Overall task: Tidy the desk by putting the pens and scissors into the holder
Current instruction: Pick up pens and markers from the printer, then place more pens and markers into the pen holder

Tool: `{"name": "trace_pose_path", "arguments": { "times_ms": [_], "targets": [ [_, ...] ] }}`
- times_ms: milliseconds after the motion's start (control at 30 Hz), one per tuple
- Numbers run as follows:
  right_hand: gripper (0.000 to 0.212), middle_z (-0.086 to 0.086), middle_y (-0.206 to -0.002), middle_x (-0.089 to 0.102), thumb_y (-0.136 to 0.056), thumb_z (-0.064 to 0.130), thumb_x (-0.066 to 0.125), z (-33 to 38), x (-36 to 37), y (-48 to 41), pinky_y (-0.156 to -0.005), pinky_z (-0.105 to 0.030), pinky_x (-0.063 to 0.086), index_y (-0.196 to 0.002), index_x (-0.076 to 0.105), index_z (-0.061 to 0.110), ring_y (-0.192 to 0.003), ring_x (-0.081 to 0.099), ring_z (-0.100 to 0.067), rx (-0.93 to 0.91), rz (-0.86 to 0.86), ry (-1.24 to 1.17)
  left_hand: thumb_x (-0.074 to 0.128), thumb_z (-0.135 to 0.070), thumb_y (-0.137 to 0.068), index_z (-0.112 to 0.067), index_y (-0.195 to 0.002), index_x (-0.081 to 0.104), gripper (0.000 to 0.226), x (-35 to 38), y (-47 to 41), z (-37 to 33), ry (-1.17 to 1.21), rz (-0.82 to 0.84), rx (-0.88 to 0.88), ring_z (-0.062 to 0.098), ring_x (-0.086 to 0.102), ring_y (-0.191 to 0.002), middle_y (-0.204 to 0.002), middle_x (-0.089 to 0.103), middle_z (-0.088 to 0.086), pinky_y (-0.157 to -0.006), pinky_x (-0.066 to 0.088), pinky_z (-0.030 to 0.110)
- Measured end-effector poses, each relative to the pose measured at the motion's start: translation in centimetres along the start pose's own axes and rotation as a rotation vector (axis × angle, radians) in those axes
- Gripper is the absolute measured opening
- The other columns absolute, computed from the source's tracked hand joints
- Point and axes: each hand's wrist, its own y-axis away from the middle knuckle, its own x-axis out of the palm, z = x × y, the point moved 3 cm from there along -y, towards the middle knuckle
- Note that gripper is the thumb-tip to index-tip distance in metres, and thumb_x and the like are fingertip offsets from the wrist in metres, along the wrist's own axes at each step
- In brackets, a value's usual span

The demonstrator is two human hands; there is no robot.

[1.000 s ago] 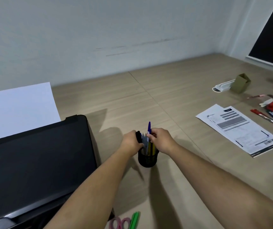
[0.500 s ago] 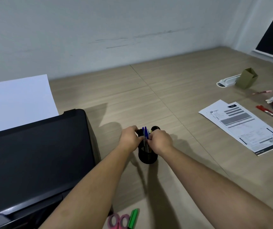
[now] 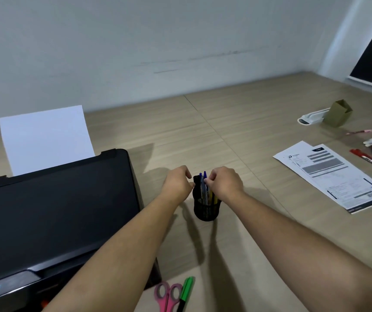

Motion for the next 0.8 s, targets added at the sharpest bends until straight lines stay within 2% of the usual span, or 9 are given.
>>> {"name": "trace_pose_path", "arguments": {
  "times_ms": [167, 333, 433, 500, 533, 600, 633, 700, 800],
  "targets": [
    [0.017, -0.003, -0.08, 0.072, -0.082, 0.032, 0.06, 1.3, -3.3, 3.5, -0.07, -0.034, 0.056, -0.072, 0.067, 0.019, -0.076, 0.067, -0.023, -0.051, -0.066, -0.151, 0.06, -0.013, -0.082, -0.01, -0.083, 0.061, 0.003, -1.9, 4.3, -2.5, -0.089, -0.005, 0.147, 0.031, 0.063, -0.085, -0.092, 0.069, 0.016, -0.066, 0.045, 0.028],
    [0.024, -0.012, -0.067, 0.068, -0.078, 0.025, 0.059, -1.1, -2.2, 10.8, -0.066, -0.036, 0.052, -0.062, 0.062, 0.009, -0.07, 0.065, -0.031, 0.037, -0.108, -0.265, 0.052, -0.011, -0.083, -0.013, -0.078, 0.053, 0.005, 0.4, 11.7, -1.3, -0.205, 0.116, 0.283, 0.036, 0.062, -0.087, -0.092, 0.067, 0.017, -0.067, 0.045, 0.033],
    [0.021, -0.018, -0.072, 0.07, -0.077, 0.019, 0.058, -3.9, 1.0, 15.4, -0.067, -0.032, 0.052, -0.072, 0.066, 0.0, -0.066, 0.062, -0.026, 0.12, 0.034, -0.301, 0.051, -0.012, -0.084, -0.005, -0.09, 0.058, 0.012, 3.0, 15.5, 1.6, -0.321, 0.207, 0.286, 0.036, 0.061, -0.095, -0.099, 0.065, 0.019, -0.077, 0.049, 0.038],
    [0.016, -0.009, -0.071, 0.069, -0.078, 0.015, 0.06, -5.5, 3.4, 18.6, -0.063, -0.022, 0.048, -0.078, 0.07, 0.002, -0.067, 0.061, -0.018, 0.128, 0.204, -0.266, 0.051, -0.011, -0.084, -0.002, -0.096, 0.058, 0.017, 4.7, 17.4, 4.2, -0.387, 0.29, 0.25, 0.036, 0.06, -0.1, -0.104, 0.064, 0.02, -0.08, 0.049, 0.038],
    [0.013, -0.004, -0.073, 0.068, -0.078, 0.012, 0.062, -6.1, 4.4, 20.0, -0.059, -0.015, 0.046, -0.081, 0.072, 0.005, -0.068, 0.06, -0.014, 0.113, 0.298, -0.226, 0.051, -0.012, -0.085, -0.002, -0.098, 0.058, 0.018, 5.3, 18.1, 5.5, -0.414, 0.323, 0.215, 0.037, 0.06, -0.101, -0.106, 0.063, 0.02, -0.079, 0.049, 0.038],
    [0.018, -0.006, -0.088, 0.073, -0.077, 0.003, 0.063, -7.0, 6.2, 22.6, -0.056, -0.003, 0.041, -0.092, 0.074, 0.007, -0.074, 0.059, -0.01, 0.054, 0.46, -0.137, 0.054, -0.016, -0.086, -0.004, -0.103, 0.058, 0.021, 6.2, 19.2, 8.0, -0.479, 0.359, 0.149, 0.036, 0.062, -0.1, -0.109, 0.063, 0.019, -0.072, 0.047, 0.034],
    [0.023, -0.009, -0.099, 0.073, -0.077, 0.0, 0.064, -7.5, 6.8, 23.5, -0.062, -0.006, 0.044, -0.096, 0.074, 0.008, -0.081, 0.06, -0.012, 0.03, 0.501, -0.088, 0.057, -0.02, -0.086, -0.004, -0.104, 0.058, 0.024, 6.6, 19.6, 9.0, -0.504, 0.368, 0.131, 0.035, 0.063, -0.099, -0.108, 0.064, 0.018, -0.069, 0.045, 0.032],
    [0.034, -0.01, -0.109, 0.068, -0.076, -0.002, 0.062, -8.1, 7.6, 24.7, -0.079, -0.019, 0.049, -0.104, 0.073, 0.014, -0.096, 0.062, -0.019, -0.015, 0.506, 0.011, 0.062, -0.03, -0.085, -0.007, -0.105, 0.059, 0.031, 7.2, 20.1, 10.4, -0.524, 0.372, 0.113, 0.033, 0.065, -0.096, -0.106, 0.066, 0.015, -0.066, 0.042, 0.029],
    [0.041, -0.005, -0.108, 0.06, -0.077, 0.002, 0.056, -8.5, 8.5, 25.8, -0.089, -0.029, 0.048, -0.107, 0.072, 0.025, -0.106, 0.058, -0.024, -0.113, 0.458, 0.133, 0.062, -0.034, -0.084, -0.008, -0.104, 0.06, 0.033, 8.1, 20.3, 11.1, -0.551, 0.369, 0.116, 0.032, 0.065, -0.096, -0.105, 0.067, 0.014, -0.071, 0.047, 0.03]
  ]
}}
